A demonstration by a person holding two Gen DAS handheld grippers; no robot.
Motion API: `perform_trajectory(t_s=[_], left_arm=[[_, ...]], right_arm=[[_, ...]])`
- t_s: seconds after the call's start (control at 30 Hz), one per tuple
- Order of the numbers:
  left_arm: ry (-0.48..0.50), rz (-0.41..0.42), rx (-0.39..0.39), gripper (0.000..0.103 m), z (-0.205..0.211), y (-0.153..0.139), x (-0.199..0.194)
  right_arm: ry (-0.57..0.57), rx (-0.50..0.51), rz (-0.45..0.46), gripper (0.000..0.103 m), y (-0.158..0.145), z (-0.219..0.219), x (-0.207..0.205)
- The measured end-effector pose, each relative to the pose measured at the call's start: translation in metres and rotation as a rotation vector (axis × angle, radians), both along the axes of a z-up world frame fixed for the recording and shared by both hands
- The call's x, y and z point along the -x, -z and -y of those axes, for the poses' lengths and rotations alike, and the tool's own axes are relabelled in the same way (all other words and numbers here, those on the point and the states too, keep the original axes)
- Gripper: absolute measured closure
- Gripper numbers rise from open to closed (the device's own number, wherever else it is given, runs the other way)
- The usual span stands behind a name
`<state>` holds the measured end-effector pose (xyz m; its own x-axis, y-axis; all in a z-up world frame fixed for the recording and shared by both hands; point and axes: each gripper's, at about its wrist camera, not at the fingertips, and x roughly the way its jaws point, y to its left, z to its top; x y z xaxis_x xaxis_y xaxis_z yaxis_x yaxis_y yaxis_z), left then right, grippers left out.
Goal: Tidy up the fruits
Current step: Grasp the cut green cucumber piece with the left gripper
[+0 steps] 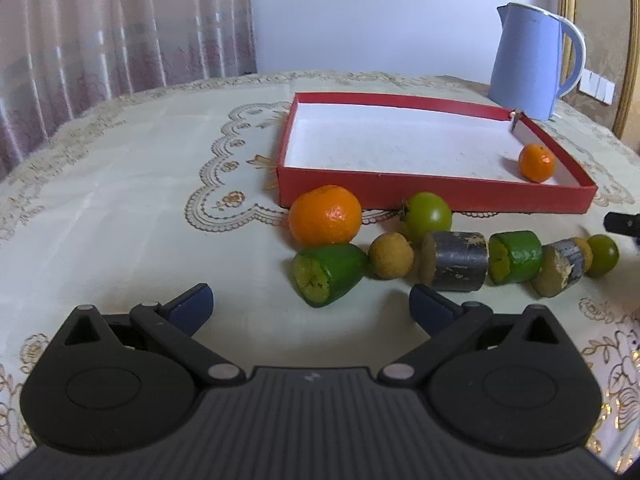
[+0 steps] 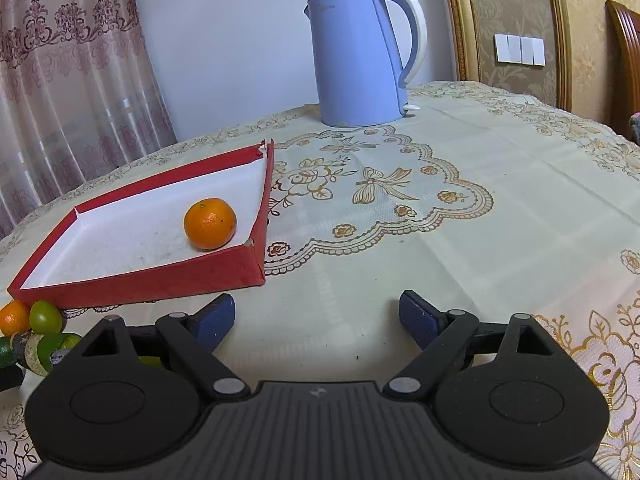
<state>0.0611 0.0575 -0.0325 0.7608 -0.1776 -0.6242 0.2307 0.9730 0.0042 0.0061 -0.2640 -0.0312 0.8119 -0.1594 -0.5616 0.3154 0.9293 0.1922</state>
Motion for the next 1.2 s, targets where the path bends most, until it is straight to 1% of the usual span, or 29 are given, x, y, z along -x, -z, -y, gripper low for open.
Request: perform_trajectory(t_s=[0.07,0.13,0.2,0.33,0.4,0.43,0.47,0.5,0.53,0.57,0.63,0.7,0.73,0.83,0.93,1.1,1.2], left_arm=[[0.015,-0.006,0.008,0.0,-0.001,0.0,-0.001],[0.033,-0.007,0.002,0.002,-0.001,0.0,-0.002],[0.051,0.0,0.004,0.013,-0.001,-0.002,-0.001],[0.068,0.003,0.008,0.022,-0.003,-0.003,-0.001],[0.069,0.005,0.024,0.032,-0.006,-0.004,-0.001],[0.075,0.009,0.035,0.036,-0.007,-0.005,0.0],[0.084,0.011,0.047,0.043,-0.008,-0.006,0.0],[0.097,0.013,0.059,0.048,-0.008,-0.007,0.0],[0.115,0.012,0.069,0.05,-0.008,-0.008,-0.001],[0.125,0.01,0.075,0.054,-0.007,-0.009,-0.002],[0.122,0.013,0.065,0.056,-0.004,-0.009,-0.004],[0.118,0.015,0.043,0.061,-0.001,-0.008,-0.006],[0.115,0.016,0.037,0.062,0.0,-0.007,-0.005],[0.105,0.02,0.052,0.067,-0.004,-0.009,-0.002],[0.103,0.021,0.077,0.067,-0.009,-0.011,0.001],[0.095,0.048,0.05,0.067,-0.004,-0.009,0.006],[0.097,0.068,0.063,0.067,-0.005,-0.015,0.012]], right_arm=[[0.0,-0.001,0.001,0.013,0.0,0.0,0.0],[0.0,0.0,0.0,0.013,0.0,0.0,0.0],[0.0,0.0,0.0,0.013,0.0,0.0,0.0],[0.0,0.006,-0.004,0.013,0.0,0.0,0.0],[0.0,0.009,-0.006,0.013,0.0,0.0,-0.001],[-0.001,0.01,-0.007,0.013,0.0,-0.001,-0.001],[-0.001,0.011,-0.007,0.013,0.0,-0.001,-0.001],[-0.001,0.012,-0.008,0.013,0.0,-0.001,-0.001],[-0.001,0.012,-0.008,0.013,0.0,-0.001,-0.001],[-0.001,0.013,-0.009,0.013,0.0,-0.001,-0.001],[-0.001,0.014,-0.009,0.013,0.0,-0.001,-0.001],[-0.001,0.014,-0.009,0.013,0.0,-0.001,-0.001],[-0.001,0.014,-0.009,0.013,0.0,-0.001,-0.001],[-0.001,0.016,-0.01,0.013,0.0,-0.002,-0.001],[-0.001,0.015,-0.01,0.013,0.0,-0.001,-0.001],[-0.001,0.015,-0.01,0.013,0.0,-0.001,-0.001],[-0.001,0.016,-0.01,0.013,0.0,-0.001,-0.001]])
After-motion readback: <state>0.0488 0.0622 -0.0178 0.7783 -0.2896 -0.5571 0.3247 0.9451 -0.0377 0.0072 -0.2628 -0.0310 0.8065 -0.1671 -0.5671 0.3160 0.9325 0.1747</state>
